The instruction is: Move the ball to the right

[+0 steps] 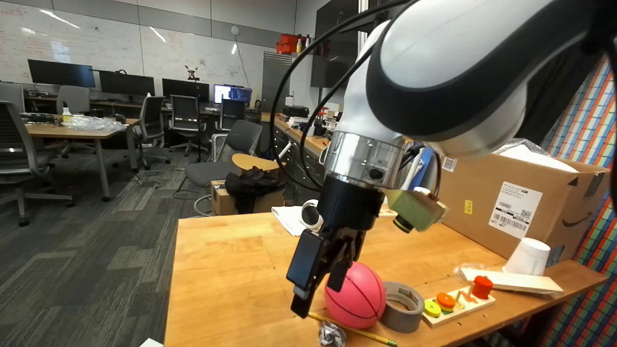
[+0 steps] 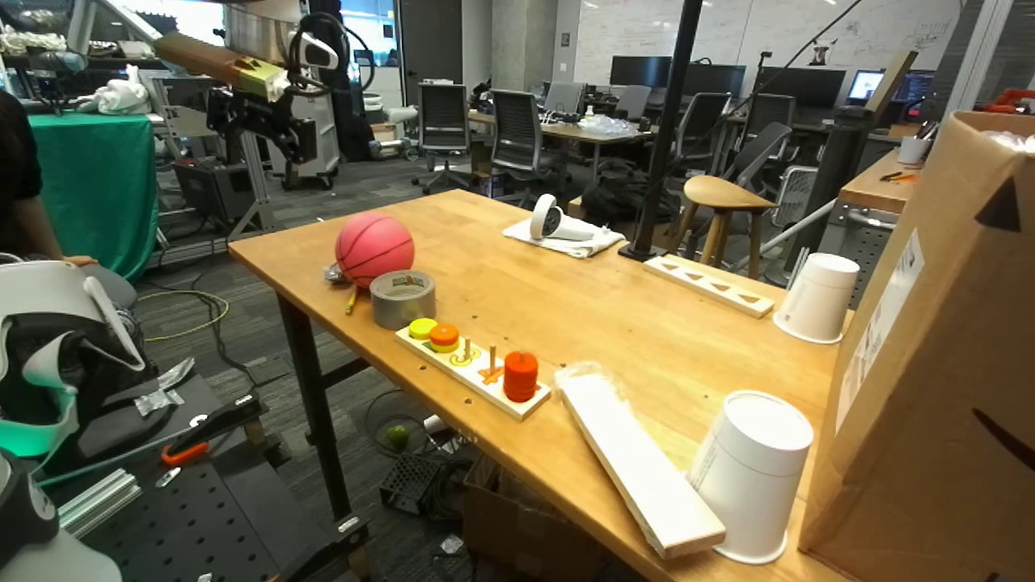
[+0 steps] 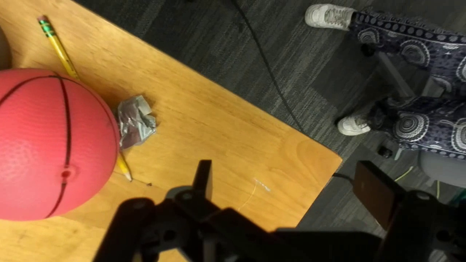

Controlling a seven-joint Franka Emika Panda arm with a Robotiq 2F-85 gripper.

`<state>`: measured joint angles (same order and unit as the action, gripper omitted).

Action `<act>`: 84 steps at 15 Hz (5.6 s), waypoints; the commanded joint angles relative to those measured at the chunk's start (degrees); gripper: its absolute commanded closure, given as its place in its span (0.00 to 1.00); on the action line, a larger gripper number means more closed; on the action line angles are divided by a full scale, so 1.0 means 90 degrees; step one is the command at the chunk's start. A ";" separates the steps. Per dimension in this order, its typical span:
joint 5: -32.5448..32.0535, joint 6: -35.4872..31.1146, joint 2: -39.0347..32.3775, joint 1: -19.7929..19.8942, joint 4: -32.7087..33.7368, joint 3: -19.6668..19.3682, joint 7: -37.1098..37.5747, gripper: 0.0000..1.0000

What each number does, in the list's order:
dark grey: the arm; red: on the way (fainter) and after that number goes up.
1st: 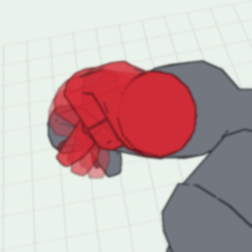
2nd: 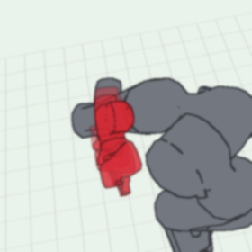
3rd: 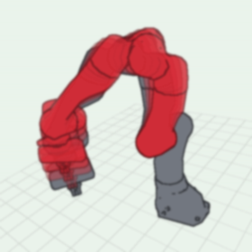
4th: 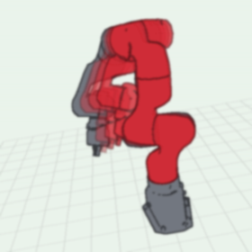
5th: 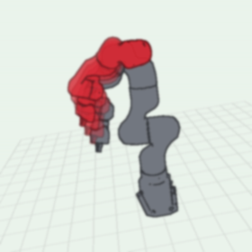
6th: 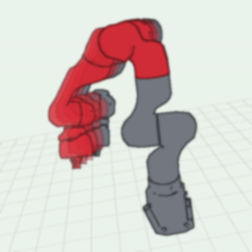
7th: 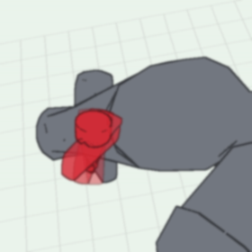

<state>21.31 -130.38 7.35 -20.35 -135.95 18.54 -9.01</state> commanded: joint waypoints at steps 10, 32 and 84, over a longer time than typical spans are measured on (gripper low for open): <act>0.0113 0.0944 -0.1382 0.0584 0.0663 -0.0313 -0.1222 0.00; -0.1456 0.0872 0.0737 0.0489 0.0445 -0.0478 0.0091 0.00; -0.1658 0.3593 -0.2749 0.2460 0.3196 -0.1597 -0.3344 0.00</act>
<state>6.39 -99.25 -15.18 1.29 -111.54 3.66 -35.79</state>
